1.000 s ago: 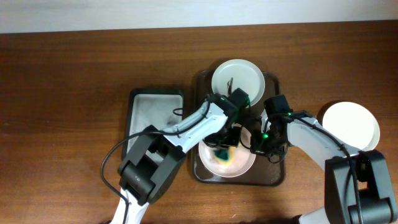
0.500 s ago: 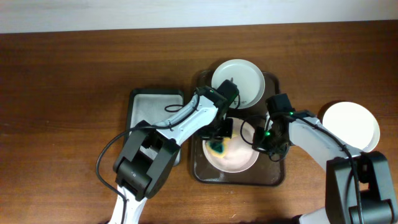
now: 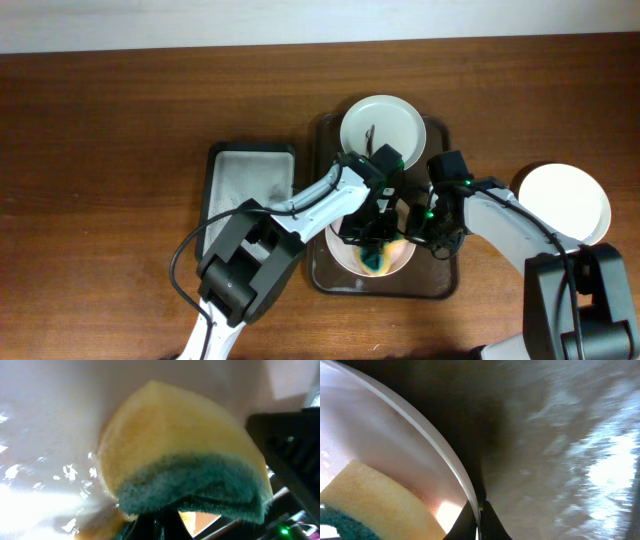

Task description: Clean dirty plates on tray and stack at the side

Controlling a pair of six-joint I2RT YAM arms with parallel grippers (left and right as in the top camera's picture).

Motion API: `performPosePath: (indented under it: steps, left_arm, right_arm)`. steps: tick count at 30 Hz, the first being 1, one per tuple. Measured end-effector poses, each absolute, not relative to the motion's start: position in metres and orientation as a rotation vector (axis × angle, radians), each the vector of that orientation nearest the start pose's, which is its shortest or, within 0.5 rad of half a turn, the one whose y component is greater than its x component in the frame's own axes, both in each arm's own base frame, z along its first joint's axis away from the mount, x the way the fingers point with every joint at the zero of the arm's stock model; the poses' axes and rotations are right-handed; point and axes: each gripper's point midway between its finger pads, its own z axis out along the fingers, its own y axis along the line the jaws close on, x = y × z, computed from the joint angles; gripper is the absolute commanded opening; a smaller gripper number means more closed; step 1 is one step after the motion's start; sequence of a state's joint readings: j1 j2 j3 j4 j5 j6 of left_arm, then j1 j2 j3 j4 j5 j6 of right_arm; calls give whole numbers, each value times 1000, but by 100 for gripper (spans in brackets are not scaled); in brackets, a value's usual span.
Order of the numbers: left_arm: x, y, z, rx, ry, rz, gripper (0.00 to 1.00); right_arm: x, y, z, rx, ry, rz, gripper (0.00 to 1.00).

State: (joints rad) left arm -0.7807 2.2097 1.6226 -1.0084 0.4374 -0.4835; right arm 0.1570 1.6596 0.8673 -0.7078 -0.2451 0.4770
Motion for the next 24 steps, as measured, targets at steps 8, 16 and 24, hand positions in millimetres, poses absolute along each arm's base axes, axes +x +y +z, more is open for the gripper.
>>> performPosePath:
  steps: [8, 16, 24]
  left_arm:
    - [274, -276, 6, 207, 3392, -331, 0]
    - [297, -296, 6, 231, 3264, -443, 0]
    - [307, -342, 9, 409, 3084, -563, 0]
  right_arm:
    - [268, 93, 5, 494, 3078, 459, 4]
    - [272, 85, 5, 367, 3071, 394, 4]
    - [280, 66, 5, 240, 3053, 276, 4]
